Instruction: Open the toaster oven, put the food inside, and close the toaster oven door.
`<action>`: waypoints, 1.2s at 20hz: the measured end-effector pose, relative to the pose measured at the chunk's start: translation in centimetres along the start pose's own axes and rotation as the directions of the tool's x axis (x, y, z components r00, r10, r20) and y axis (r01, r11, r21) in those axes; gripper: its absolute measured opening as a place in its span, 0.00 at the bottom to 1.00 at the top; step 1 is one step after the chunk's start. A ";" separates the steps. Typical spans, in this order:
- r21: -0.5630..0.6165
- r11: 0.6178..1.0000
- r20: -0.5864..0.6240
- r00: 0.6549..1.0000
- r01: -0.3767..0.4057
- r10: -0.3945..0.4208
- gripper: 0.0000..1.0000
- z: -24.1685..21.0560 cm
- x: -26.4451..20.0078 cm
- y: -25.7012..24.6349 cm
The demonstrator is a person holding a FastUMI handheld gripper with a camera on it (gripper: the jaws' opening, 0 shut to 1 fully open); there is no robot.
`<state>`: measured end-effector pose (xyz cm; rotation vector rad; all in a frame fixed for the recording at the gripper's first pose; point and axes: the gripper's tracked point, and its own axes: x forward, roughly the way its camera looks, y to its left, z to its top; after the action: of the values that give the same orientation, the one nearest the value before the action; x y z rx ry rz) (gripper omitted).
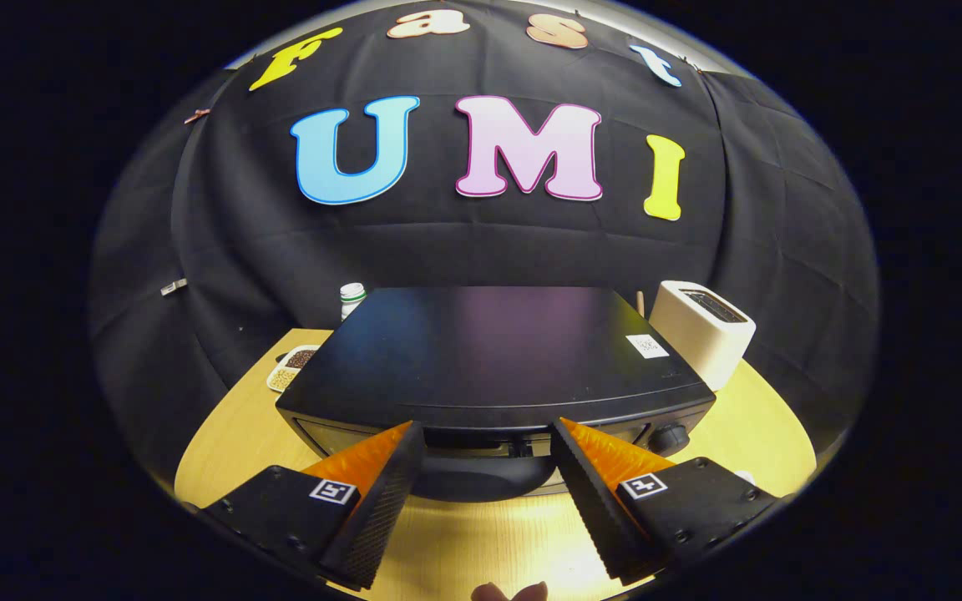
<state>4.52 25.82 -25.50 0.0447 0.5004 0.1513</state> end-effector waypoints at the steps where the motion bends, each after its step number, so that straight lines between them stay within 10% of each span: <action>1: -0.005 1.000 -0.009 1.000 0.009 -0.009 0.99 -0.2 -0.1 0.0; 24: -0.031 0.999 -0.298 0.954 -0.040 0.029 0.98 -15.4 -8.2 0.2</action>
<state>-10.07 24.82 -35.11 -0.0061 0.7980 0.2026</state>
